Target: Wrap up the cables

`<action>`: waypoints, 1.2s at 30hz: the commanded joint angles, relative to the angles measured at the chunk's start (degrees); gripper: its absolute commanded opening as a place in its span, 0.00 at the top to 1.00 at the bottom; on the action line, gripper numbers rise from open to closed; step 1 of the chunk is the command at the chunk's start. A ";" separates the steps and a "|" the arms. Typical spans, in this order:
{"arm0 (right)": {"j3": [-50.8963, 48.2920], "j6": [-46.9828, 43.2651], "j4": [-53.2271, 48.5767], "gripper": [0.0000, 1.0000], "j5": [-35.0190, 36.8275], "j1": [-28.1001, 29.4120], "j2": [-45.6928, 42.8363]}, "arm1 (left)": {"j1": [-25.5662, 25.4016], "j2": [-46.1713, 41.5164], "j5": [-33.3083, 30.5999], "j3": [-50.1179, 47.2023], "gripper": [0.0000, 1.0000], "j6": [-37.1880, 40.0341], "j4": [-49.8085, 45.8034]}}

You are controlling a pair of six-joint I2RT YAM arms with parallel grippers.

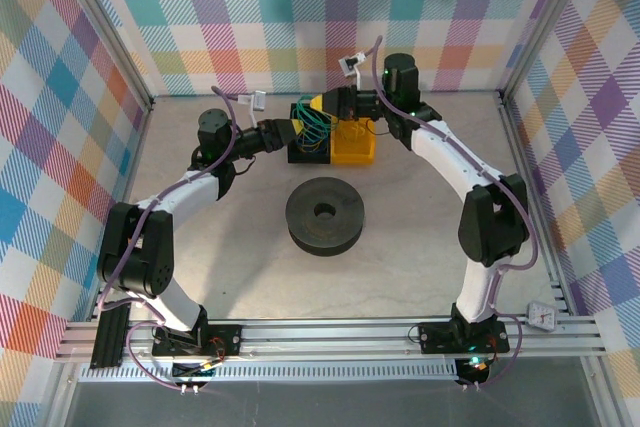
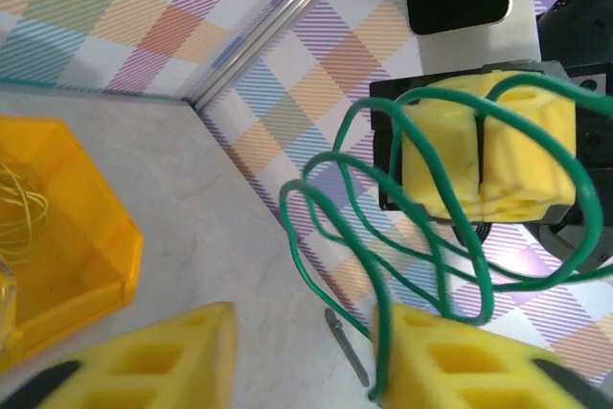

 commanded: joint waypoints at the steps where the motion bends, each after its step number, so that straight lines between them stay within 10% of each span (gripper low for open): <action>1: 0.03 0.32 2.75 1.00 -1.47 0.60 0.69 | 0.71 0.28 1.47 1.84 0.67 -0.28 3.79; 7: 0.90 -3.28 -1.21 1.00 -0.72 0.30 -0.12 | 1.38 -0.06 1.44 1.92 1.00 -0.37 2.38; 13: 1.04 -10.90 -8.93 1.00 1.73 -4.19 -4.85 | 4.49 -2.17 -0.45 0.57 1.00 2.21 -4.48; 21: -5.23 -25.01 -16.91 1.00 11.61 -12.46 -15.53 | 6.60 -8.70 -18.16 7.15 1.00 23.72 -44.43; 36: -21.88 -35.43 -19.77 1.00 37.68 -28.49 -29.62 | 18.60 -12.67 -35.08 22.29 1.00 20.37 -66.88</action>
